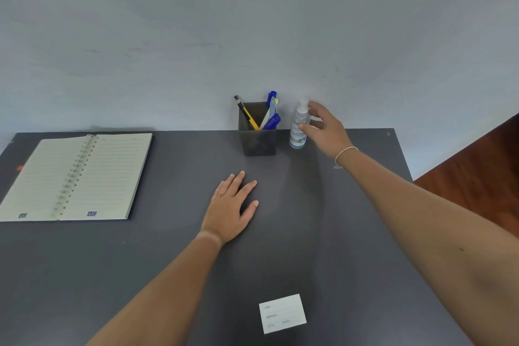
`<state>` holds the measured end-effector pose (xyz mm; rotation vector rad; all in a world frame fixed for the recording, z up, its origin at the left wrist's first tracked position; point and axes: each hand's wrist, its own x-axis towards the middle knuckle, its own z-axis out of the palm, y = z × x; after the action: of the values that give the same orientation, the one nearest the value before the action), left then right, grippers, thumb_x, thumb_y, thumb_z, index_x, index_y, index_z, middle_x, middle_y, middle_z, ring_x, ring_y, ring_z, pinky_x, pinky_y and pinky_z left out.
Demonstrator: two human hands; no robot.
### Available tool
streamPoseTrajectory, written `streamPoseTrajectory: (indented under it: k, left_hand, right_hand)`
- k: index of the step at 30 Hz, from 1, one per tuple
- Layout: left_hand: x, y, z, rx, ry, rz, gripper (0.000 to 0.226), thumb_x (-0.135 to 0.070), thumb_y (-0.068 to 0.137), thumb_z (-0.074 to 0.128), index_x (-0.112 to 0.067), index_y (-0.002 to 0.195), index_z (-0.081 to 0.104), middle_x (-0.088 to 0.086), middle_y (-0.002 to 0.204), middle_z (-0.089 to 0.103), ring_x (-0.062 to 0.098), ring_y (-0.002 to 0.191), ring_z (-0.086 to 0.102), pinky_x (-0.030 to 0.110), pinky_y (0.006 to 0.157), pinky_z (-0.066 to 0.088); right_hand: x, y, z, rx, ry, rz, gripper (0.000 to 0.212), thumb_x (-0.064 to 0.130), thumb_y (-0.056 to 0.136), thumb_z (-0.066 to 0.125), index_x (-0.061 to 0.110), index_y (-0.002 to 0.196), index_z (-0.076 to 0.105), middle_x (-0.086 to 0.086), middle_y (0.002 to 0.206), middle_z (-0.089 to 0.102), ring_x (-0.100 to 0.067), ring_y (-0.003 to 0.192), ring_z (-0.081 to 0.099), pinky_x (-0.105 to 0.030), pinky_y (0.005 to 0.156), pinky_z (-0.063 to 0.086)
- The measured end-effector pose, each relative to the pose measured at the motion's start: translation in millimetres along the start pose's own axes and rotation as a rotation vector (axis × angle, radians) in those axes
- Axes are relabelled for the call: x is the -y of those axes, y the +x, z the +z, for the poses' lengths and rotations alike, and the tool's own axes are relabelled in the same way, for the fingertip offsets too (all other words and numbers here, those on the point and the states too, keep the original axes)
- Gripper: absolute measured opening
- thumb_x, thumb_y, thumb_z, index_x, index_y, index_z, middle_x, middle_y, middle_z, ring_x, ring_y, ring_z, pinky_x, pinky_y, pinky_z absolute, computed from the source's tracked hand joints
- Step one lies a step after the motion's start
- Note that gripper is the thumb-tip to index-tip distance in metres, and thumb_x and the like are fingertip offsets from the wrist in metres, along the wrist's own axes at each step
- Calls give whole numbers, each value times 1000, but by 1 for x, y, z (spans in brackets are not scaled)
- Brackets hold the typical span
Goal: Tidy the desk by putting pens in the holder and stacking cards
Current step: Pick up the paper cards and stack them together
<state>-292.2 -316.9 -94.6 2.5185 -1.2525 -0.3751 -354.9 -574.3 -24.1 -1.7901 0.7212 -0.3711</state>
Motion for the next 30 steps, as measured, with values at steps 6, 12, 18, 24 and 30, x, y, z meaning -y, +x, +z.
streamPoseTrajectory:
  k: [6, 12, 18, 24, 30]
  left_hand:
    - [-7, -7, -15, 76, -16, -42, 48, -41, 95, 39, -27, 141, 37, -1, 157, 22, 19, 145, 14, 31, 118, 12]
    - [-16, -41, -30, 162, -53, -90, 47, -38, 94, 42, -24, 139, 41, 1, 154, 28, 22, 141, 25, 33, 116, 21]
    - [-17, -86, -31, 204, -67, -137, 44, -37, 94, 43, -23, 136, 46, 1, 152, 32, 23, 139, 27, 32, 114, 21]
    - [-13, -124, -26, 190, -80, -132, 41, -36, 93, 46, -21, 131, 53, 1, 151, 34, 22, 138, 29, 29, 113, 20]
    - [-10, -158, -26, 203, -88, -96, 40, -38, 92, 47, -23, 128, 55, 0, 149, 37, 20, 137, 30, 33, 113, 25]
  right_hand:
    - [1, -23, -12, -55, -12, 32, 49, 22, 85, 61, 29, 131, 45, 0, 133, 53, -15, 110, 53, -24, 86, 41]
    - [-10, -78, -11, -67, -23, 69, 41, 16, 84, 61, 25, 124, 54, -1, 125, 60, -10, 100, 56, -22, 87, 41]
    - [-35, -147, 9, 34, -56, 111, 35, 11, 83, 62, 22, 116, 60, -3, 116, 64, -12, 96, 57, -21, 88, 39]
    - [-56, -204, 34, 123, -137, 119, 35, 6, 80, 64, 19, 113, 63, -4, 115, 66, -17, 110, 60, -23, 96, 42]
    - [-56, -250, 47, 175, -324, 80, 40, 14, 81, 63, 24, 120, 60, 4, 122, 61, -9, 112, 54, -18, 97, 36]
